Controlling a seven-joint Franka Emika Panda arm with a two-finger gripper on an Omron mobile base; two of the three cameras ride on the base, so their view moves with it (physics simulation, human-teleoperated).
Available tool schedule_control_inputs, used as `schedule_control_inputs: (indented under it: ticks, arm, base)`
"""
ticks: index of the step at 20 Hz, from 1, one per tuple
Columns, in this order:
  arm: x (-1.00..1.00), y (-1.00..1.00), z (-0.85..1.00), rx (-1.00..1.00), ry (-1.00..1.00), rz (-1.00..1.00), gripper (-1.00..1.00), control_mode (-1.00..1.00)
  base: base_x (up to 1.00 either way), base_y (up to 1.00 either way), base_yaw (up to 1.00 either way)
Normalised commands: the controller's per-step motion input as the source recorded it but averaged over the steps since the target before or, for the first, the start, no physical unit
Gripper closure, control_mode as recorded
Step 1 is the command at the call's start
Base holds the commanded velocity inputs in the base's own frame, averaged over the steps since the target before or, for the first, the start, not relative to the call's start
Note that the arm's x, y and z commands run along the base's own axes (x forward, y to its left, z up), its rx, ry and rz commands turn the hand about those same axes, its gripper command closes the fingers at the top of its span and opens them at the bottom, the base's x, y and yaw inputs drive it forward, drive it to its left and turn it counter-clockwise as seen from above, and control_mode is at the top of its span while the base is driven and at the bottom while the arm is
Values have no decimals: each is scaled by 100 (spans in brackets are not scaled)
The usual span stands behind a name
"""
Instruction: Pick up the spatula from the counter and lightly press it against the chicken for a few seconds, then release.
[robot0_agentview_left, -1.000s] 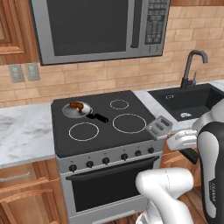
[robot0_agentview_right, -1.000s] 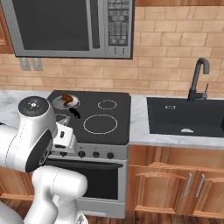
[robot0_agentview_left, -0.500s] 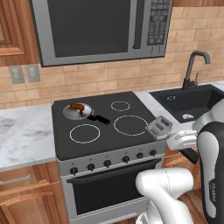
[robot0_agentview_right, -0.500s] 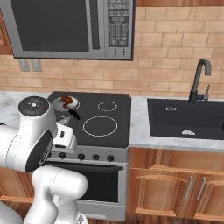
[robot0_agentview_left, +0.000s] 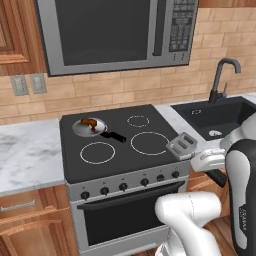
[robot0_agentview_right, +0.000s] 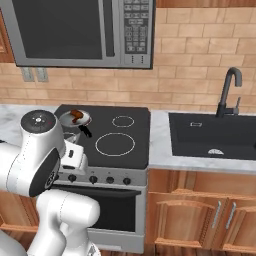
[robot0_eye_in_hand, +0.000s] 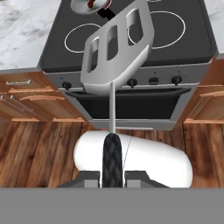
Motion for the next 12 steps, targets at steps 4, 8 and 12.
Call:
schedule_control_inputs:
  ticks: [4,8,12]
  arm:
    - [0,0,0,0,0,0,100,100]
    - [0,0,0,0,0,0,100,100]
    - [0,0,0,0,0,0,100,100]
  base:
    - [26,20,0]
    - [25,16,0]
    - [25,18,0]
